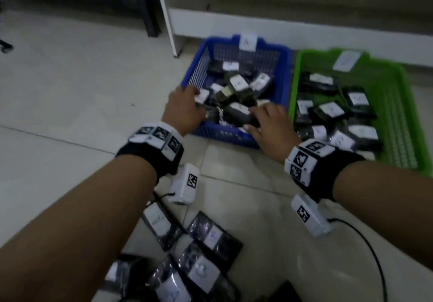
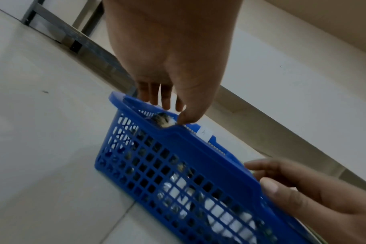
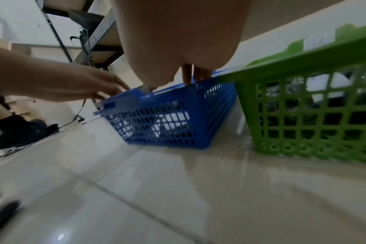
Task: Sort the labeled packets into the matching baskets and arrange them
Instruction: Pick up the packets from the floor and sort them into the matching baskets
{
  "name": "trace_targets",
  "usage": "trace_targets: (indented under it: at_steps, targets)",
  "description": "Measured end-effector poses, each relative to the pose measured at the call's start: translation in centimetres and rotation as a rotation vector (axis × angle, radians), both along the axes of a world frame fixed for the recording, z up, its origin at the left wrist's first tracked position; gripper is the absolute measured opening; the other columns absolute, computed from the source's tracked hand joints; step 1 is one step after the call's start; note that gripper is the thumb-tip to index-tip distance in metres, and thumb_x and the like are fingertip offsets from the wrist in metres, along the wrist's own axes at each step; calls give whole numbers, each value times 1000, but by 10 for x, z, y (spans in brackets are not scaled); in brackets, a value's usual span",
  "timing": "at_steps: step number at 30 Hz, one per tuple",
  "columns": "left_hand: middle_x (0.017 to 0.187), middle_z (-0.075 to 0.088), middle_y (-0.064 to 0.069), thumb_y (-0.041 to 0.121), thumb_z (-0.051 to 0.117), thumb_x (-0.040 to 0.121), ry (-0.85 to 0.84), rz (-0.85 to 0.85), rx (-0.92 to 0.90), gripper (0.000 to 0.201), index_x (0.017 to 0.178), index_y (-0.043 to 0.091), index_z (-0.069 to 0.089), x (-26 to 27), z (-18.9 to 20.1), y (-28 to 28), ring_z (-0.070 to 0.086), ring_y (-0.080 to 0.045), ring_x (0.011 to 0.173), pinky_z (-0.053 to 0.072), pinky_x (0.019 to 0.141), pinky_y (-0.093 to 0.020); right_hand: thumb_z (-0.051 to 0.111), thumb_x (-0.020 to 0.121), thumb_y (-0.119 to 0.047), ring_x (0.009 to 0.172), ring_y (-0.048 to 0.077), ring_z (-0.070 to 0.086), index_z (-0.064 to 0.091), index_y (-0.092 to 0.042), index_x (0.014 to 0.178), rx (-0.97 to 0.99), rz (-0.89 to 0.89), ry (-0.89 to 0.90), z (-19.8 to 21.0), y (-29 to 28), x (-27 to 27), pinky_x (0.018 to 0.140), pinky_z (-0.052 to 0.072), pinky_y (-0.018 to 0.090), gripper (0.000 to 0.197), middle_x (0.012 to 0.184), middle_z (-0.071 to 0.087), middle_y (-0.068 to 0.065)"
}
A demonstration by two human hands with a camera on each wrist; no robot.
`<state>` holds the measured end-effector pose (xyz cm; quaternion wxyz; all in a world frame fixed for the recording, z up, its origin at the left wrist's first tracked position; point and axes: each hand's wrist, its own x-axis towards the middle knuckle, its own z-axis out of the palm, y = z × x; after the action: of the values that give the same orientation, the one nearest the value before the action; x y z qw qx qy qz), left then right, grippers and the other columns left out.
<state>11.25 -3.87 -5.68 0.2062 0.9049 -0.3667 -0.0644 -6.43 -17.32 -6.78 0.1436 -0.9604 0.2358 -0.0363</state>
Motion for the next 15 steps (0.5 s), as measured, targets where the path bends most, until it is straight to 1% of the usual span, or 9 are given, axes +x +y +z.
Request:
trace_targets:
  at_steps: [2, 3, 5, 7, 9, 11, 13, 14, 15]
  targets:
    - [107, 55, -25, 22, 56, 84, -125, -54, -132, 31, 109, 5, 57, -22, 1, 4, 51, -39, 101, 35, 83, -40, 38, 84, -42, 104, 40, 50, 58, -5, 117, 1, 53, -90, 3, 18, -26, 92, 42, 46, 54, 112, 54, 21]
    - [102, 56, -24, 22, 53, 85, -209, -113, -175, 27, 105, 4, 58, -32, 4, 7, 52, -39, 98, 34, 82, -40, 39, 82, -40, 102, 41, 52, 59, -4, 115, 11, 103, -95, 4, 26, -36, 91, 43, 45, 53, 111, 55, 21]
    - [96, 55, -21, 19, 50, 84, -295, -296, -212, 22, 99, 4, 57, -61, -3, 16, 51, -36, 92, 35, 80, -41, 46, 80, -36, 103, 39, 52, 59, -4, 115, 24, 206, -74, -4, 43, -69, 92, 41, 43, 49, 113, 56, 20]
    - [95, 54, -15, 26, 48, 86, -251, -556, -107, 25, 101, 7, 55, -91, -12, 31, 50, -31, 90, 36, 78, -39, 53, 84, -35, 109, 36, 49, 56, -6, 120, 83, 336, 4, -12, 57, -107, 94, 37, 40, 46, 119, 53, 17]
    - [94, 56, -8, 43, 45, 87, -128, -831, 67, 36, 104, 14, 56, -115, -22, 51, 51, -24, 88, 35, 76, -30, 56, 88, -38, 114, 33, 46, 50, -7, 128, 165, 476, 125, -17, 67, -144, 98, 37, 39, 51, 127, 49, 16]
    - [98, 56, -2, 61, 40, 86, 0, -1035, 227, 50, 109, 19, 57, -124, -35, 74, 51, -18, 88, 35, 77, -23, 55, 89, -45, 118, 34, 45, 44, -7, 135, 204, 640, 240, -19, 71, -174, 101, 37, 40, 61, 133, 46, 17]
    - [106, 54, 2, 72, 36, 83, 59, -1144, 353, 62, 116, 24, 55, -123, -49, 93, 51, -16, 94, 40, 82, -25, 54, 85, -56, 123, 34, 42, 35, -7, 141, 191, 777, 343, -23, 75, -200, 103, 35, 41, 77, 140, 41, 17]
    - [108, 54, 2, 73, 39, 80, 72, -1160, 395, 64, 119, 25, 55, -123, -54, 100, 52, -16, 95, 44, 83, -29, 53, 83, -62, 129, 32, 37, 27, -9, 146, 167, 814, 432, -25, 78, -211, 105, 32, 40, 86, 146, 35, 14]
    - [109, 54, 1, 71, 46, 77, 84, -1151, 425, 64, 119, 24, 55, -121, -56, 103, 53, -18, 94, 46, 82, -32, 51, 80, -68, 134, 30, 30, 18, -13, 149, 116, 834, 539, -27, 78, -219, 107, 29, 40, 94, 152, 26, 11]
